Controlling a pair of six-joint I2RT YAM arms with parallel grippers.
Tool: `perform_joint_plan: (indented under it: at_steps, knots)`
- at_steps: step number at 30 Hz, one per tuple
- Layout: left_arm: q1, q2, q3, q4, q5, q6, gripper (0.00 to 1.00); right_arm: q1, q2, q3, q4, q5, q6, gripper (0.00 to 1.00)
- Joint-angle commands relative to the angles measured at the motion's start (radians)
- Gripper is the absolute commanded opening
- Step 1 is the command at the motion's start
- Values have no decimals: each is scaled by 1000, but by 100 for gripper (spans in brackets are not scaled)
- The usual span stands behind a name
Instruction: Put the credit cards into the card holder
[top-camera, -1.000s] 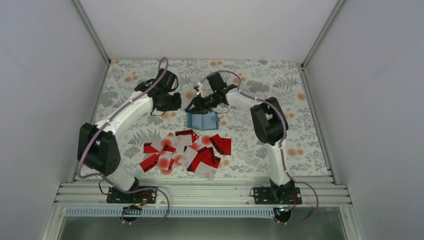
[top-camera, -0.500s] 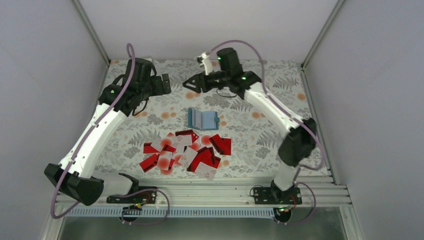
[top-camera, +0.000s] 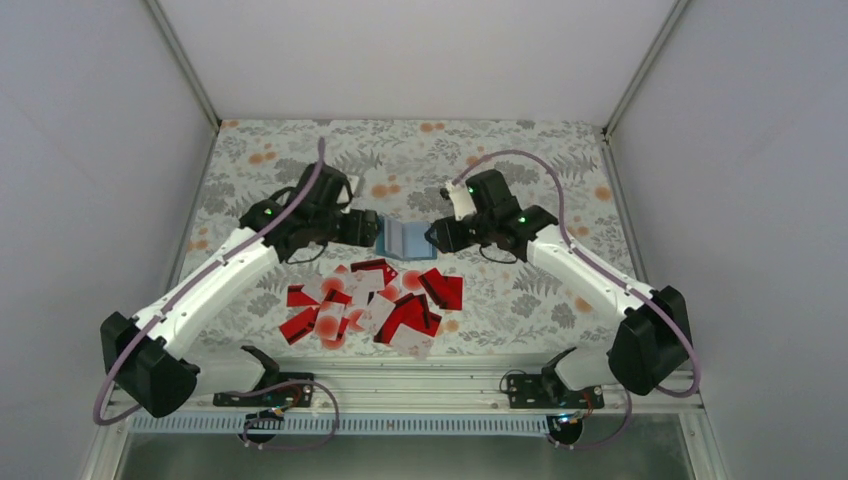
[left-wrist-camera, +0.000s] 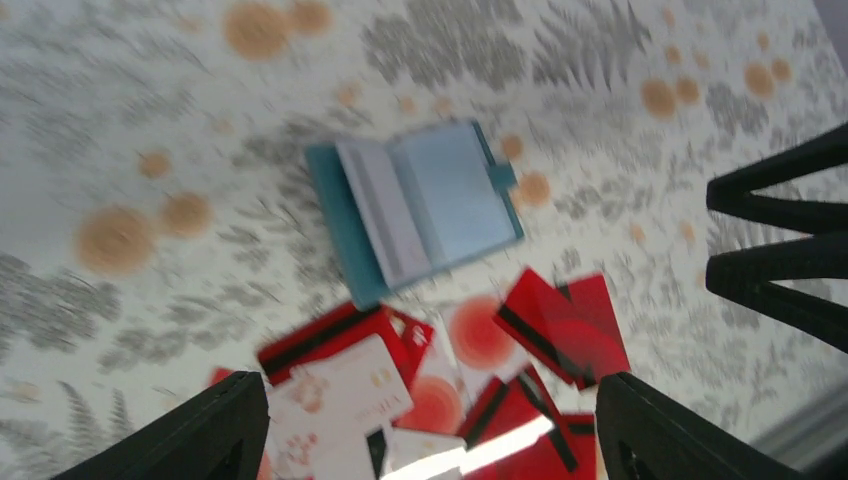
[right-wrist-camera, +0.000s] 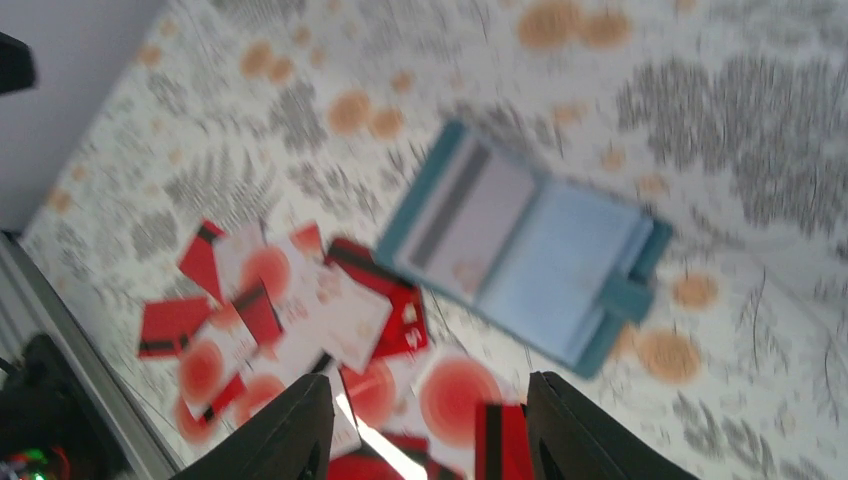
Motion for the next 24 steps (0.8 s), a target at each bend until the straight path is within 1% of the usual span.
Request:
perform_joint_plan:
  at_steps: [1, 5, 8, 11, 13, 14, 15, 20, 22, 24]
  knots:
    - [-63, 24, -74, 12, 77, 4, 80, -9, -86, -93, -30, -28, 6, 55]
    - [-112, 9, -135, -21, 45, -35, 77, -9, -89, -136, -70, -55, -5, 57]
    - [-173, -21, -189, -54, 25, -70, 79, -8, -72, -142, -121, -26, -2, 58]
    - [-238, -27, -241, -78, 27, -92, 85, -9, -51, -148, -143, -6, 10, 58]
    - [-292, -11, -263, -91, 2, -101, 95, -9, -40, -160, -142, -21, 16, 59]
    - [-316, 4, -271, -94, -7, -102, 98, -9, -35, -168, -140, -30, 18, 59]
    - [-340, 19, -276, -98, -23, -102, 99, -9, -32, -175, -140, -38, 20, 60]
    - [-479, 126, -235, -93, -66, -105, 99, -9, -29, -213, -154, -52, 20, 63]
    - [-516, 153, -234, -76, -75, -114, 97, -9, -35, -228, -151, -81, 15, 64]
    - [-531, 159, -247, -55, -76, -127, 92, -7, -41, -246, -141, -141, 4, 64]
